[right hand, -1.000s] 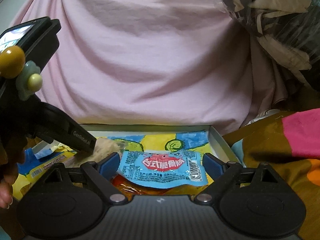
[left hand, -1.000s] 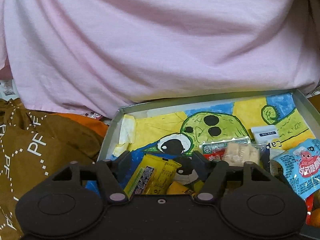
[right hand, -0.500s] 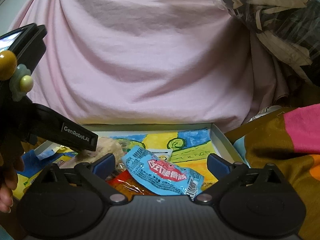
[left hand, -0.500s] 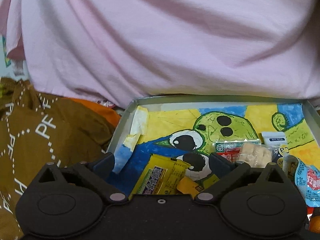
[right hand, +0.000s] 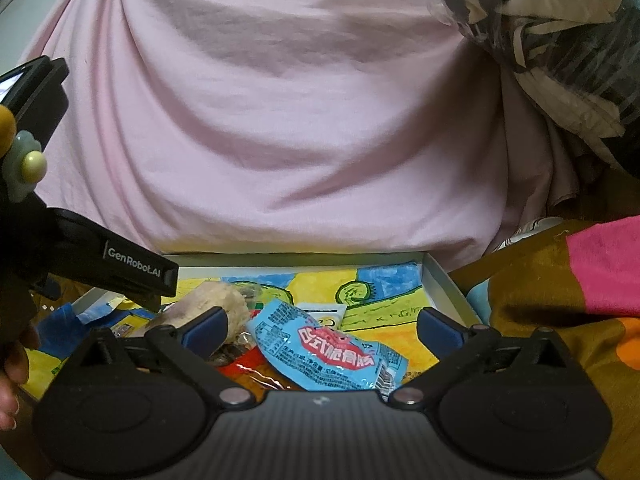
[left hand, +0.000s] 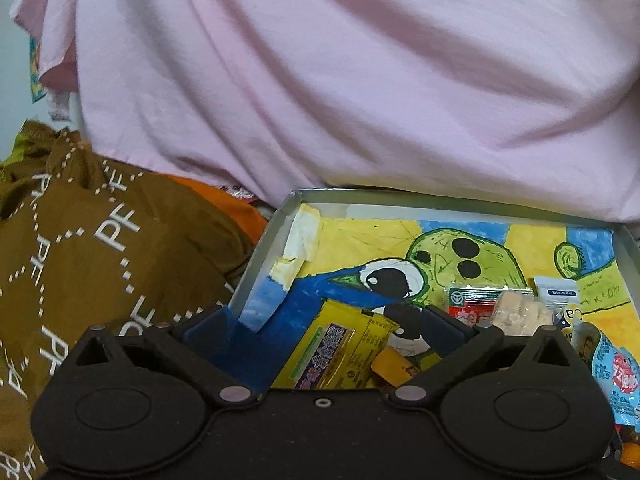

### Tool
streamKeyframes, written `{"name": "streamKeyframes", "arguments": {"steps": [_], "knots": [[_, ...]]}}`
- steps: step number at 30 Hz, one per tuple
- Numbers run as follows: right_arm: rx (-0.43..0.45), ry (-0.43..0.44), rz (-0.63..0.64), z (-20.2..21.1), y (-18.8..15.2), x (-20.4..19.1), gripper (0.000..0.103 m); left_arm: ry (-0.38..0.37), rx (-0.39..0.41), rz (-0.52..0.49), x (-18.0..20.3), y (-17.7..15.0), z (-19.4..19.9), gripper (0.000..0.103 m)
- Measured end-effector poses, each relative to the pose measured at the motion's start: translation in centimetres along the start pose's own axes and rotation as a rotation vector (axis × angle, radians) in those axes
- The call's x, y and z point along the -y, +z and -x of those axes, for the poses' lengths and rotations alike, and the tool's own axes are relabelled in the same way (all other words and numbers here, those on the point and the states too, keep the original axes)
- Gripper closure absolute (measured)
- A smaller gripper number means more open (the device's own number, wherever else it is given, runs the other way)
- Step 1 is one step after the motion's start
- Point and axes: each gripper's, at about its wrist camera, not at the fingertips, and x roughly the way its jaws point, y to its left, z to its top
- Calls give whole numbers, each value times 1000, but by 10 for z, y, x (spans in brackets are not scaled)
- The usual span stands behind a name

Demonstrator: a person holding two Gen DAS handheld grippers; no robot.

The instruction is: Organize snacks

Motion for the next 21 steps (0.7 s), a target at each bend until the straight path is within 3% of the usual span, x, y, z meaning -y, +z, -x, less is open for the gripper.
{"name": "streamKeyframes", "arguments": {"steps": [21], "knots": [[18, 3, -9, 17, 10, -3, 0, -6, -12, 68, -7, -1, 17, 1]]}}
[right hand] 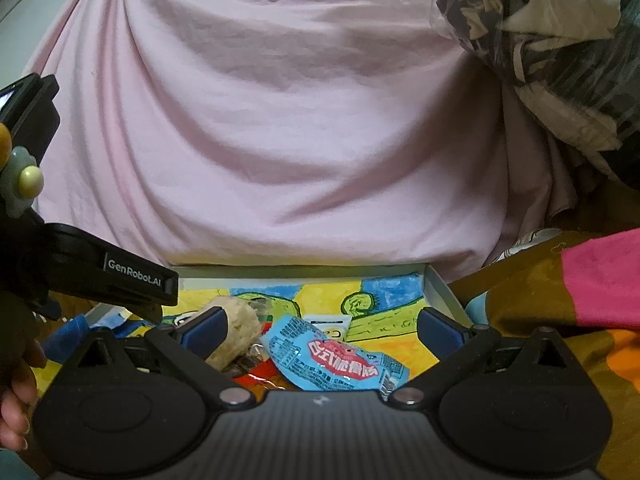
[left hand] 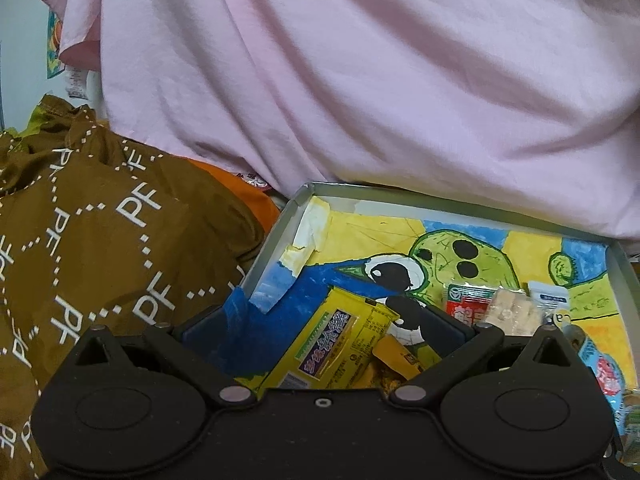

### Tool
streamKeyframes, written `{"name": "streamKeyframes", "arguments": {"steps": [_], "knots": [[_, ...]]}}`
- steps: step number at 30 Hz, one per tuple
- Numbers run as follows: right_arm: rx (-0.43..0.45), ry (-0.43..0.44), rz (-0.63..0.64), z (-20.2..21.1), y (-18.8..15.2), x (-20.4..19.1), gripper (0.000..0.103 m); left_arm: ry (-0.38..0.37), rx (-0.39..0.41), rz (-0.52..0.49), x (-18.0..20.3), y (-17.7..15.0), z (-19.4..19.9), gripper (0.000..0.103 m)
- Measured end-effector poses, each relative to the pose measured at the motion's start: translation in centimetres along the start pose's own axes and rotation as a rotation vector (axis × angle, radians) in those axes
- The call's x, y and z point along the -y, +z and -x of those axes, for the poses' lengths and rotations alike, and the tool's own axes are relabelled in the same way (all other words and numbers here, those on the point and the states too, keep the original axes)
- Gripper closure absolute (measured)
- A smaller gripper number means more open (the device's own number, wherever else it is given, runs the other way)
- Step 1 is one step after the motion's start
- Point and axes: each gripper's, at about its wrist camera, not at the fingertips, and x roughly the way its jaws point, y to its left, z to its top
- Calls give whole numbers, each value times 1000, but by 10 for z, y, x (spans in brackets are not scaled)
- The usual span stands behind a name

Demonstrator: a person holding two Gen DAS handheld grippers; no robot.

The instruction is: Organize snacks

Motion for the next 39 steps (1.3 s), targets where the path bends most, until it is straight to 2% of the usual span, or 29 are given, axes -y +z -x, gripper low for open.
{"name": "streamKeyframes", "arguments": {"steps": [14, 21, 39], "knots": [[0, -11, 13, 51, 31, 4, 0, -50, 38, 28, -24, -7, 54, 1], [-7, 5, -47, 81, 43, 4, 0, -83, 90, 52, -37, -17, 86, 1], [-11, -12, -33, 143, 43, -6, 0, -140, 150, 94, -64, -39, 151, 1]]}}
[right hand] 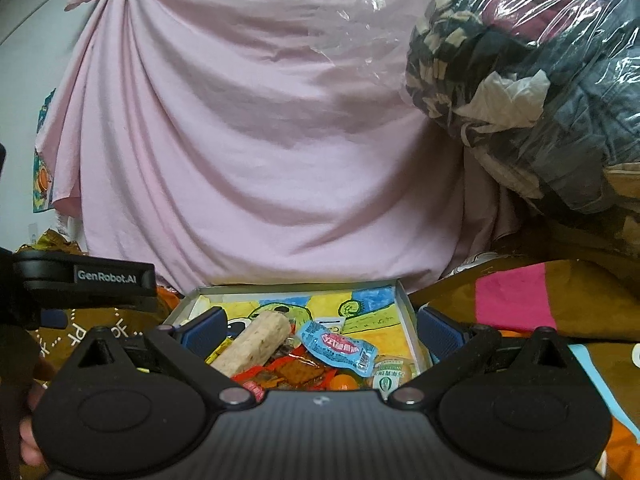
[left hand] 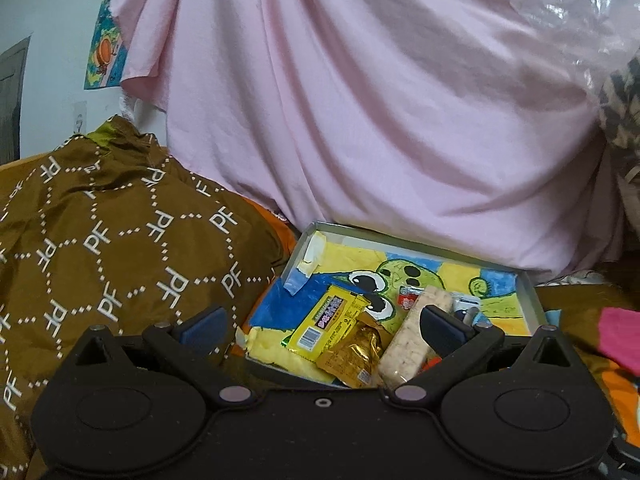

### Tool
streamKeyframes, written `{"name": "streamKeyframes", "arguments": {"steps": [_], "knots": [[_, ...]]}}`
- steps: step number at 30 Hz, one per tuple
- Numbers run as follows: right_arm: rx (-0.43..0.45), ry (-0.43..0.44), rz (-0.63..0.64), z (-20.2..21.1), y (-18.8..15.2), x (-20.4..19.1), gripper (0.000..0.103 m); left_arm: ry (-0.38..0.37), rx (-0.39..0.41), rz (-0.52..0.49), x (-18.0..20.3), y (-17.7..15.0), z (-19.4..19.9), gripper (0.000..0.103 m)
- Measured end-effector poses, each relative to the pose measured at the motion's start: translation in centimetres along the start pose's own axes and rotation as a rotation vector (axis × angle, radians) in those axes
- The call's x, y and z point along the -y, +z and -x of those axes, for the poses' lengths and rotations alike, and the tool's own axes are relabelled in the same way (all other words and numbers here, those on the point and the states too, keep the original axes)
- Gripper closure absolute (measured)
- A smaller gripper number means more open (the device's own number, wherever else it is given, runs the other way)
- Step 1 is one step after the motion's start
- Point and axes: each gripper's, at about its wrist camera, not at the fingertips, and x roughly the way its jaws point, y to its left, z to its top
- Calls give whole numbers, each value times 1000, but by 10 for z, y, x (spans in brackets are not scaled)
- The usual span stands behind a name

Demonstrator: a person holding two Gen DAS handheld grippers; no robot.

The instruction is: Organize snacks

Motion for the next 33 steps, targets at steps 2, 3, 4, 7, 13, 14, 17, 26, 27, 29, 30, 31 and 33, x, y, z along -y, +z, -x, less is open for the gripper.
{"name": "streamKeyframes", "arguments": {"steps": [2, 3, 4, 7, 13, 14, 17, 26, 27, 29, 30, 31, 33], "knots": [[2, -3, 9, 6, -2, -2, 0, -7, 1, 19, -4, -2, 8, 1], [2, -4, 14, 9, -2, -3, 0, -11, 4, 27, -6, -3, 12, 1], [2, -3, 17, 12, -3, -4, 0, -14, 5, 32, -7, -4, 16, 1], [-1, 2, 25, 20, -4, -8, 0, -27, 11, 38, -12, -9, 28, 1], [-27, 31, 9, 31, -6, -12, 0, -26, 53, 1, -19, -22, 53, 1], [-35, 33, 8, 32, -7, -12, 0, -19, 69, -6, -20, -25, 57, 1], [-48, 32, 17, 35, -10, -13, 0, -15, 81, -2, -25, -30, 66, 1], [-69, 26, 41, 41, -16, -16, 0, -6, 82, -26, -27, -45, 76, 1], [-72, 23, 44, 41, -16, -16, 0, -2, 85, -24, -27, -47, 77, 1], [-77, 15, 53, 40, -16, -16, 0, -1, 91, -18, -27, -50, 80, 1], [-78, 10, 56, 41, -16, -16, 0, -2, 92, -13, -28, -51, 81, 1], [-78, 6, 57, 41, -16, -16, 0, -2, 93, -8, -28, -52, 82, 1], [-80, 2, 56, 42, -17, -16, 0, -1, 84, -12, -28, -55, 82, 1]]}}
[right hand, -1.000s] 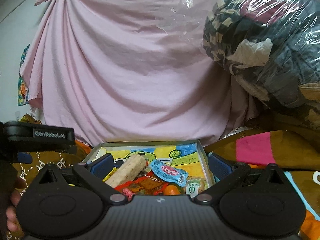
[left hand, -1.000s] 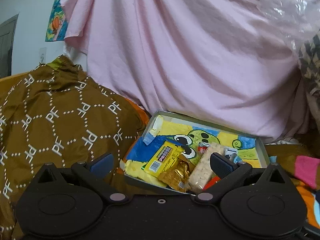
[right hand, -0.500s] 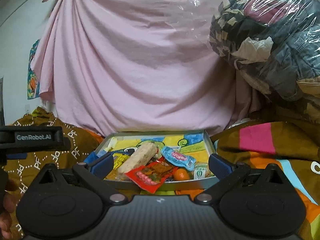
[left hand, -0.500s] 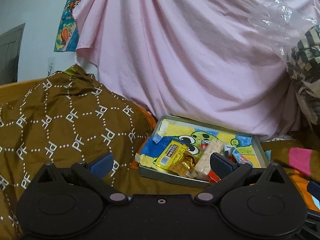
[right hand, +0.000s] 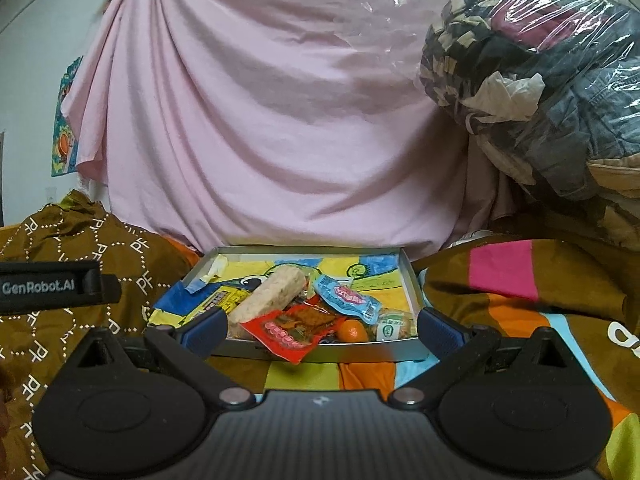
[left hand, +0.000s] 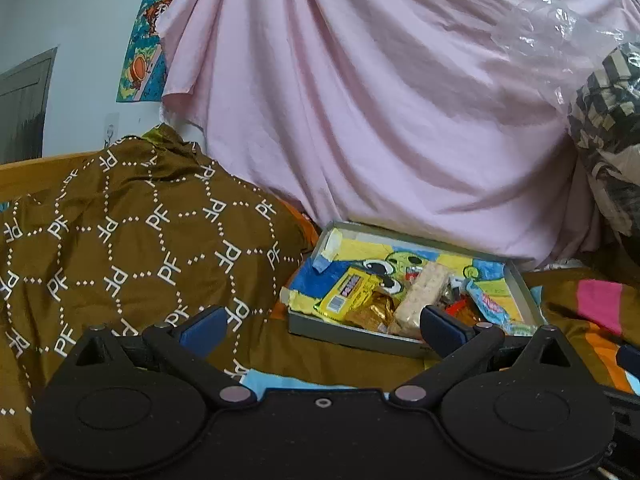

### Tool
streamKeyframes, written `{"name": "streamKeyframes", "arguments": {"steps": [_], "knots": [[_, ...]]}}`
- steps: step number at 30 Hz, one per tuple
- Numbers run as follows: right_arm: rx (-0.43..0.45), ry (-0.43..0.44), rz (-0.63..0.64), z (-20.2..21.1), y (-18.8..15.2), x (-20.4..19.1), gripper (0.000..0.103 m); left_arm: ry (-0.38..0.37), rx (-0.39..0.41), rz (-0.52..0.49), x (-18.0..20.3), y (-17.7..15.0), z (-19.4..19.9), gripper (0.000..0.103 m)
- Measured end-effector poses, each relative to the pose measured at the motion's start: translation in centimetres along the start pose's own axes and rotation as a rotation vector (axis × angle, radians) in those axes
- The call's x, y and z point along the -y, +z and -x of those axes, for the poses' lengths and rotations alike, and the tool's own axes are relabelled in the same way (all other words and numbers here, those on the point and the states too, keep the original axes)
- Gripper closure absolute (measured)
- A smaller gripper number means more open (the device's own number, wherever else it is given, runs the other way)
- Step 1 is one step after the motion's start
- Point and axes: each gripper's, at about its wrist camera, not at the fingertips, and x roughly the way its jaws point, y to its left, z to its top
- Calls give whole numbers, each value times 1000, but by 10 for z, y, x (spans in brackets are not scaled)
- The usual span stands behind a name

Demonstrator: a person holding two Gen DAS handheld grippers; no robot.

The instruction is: Organize snacks

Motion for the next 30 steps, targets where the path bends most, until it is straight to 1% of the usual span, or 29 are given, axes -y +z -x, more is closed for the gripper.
{"name": "streamKeyframes", "arguments": {"steps": [4, 11, 20, 30], "knots": [[-10, 0, 5, 0, -1, 0, 0, 21, -10, -8, -3, -6, 3, 1], [-10, 4, 15, 3, -1, -3, 0, 38, -22, 39, -15, -12, 10, 1], [-8, 20, 40, 12, -5, -11, 0, 45, -24, 31, -24, -14, 14, 1], [-32, 32, 39, 22, -17, -17, 0, 49, -40, 11, -37, -25, 18, 1]]}}
